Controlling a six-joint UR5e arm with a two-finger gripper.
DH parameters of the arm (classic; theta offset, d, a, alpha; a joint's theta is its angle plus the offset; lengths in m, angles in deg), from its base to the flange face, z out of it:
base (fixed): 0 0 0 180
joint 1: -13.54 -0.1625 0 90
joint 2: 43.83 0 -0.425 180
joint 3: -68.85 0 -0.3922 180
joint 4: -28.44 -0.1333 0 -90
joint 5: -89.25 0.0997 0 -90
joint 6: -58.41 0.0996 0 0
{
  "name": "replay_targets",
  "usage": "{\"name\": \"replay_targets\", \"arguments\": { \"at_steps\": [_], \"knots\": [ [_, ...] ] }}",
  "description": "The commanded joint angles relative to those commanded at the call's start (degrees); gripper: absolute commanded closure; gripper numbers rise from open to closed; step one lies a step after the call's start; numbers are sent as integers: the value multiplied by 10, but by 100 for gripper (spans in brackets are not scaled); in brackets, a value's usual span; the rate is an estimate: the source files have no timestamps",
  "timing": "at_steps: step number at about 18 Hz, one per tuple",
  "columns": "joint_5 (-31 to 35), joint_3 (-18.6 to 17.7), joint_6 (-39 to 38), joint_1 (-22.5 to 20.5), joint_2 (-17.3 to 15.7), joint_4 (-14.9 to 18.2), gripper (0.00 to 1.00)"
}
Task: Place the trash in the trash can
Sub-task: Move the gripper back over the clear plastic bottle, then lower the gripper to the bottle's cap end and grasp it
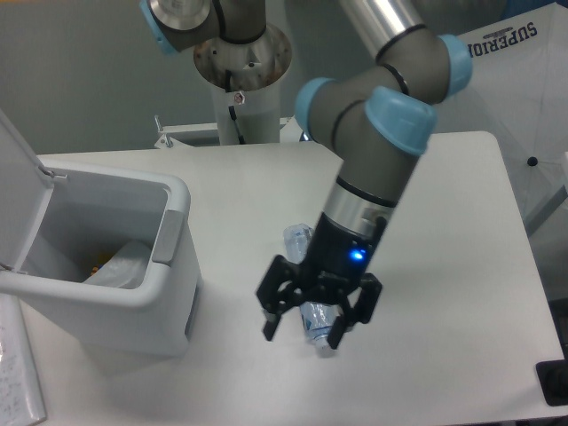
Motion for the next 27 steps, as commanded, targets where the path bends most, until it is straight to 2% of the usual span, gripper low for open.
{"name": "replay_targets", "arguments": {
  "at_steps": [2, 5, 14, 16, 21, 27],
  "knots": [
    [12, 2, 20, -1, 10, 7, 0],
    [60, 16, 49, -3, 29, 53, 0],
    [167, 119, 117, 0, 100, 259, 0],
    [184, 142, 117, 3, 115, 290, 0],
    [192, 147, 121, 3, 121, 299, 0],
    [243, 142, 121, 22, 137, 299, 0]
  ]
}}
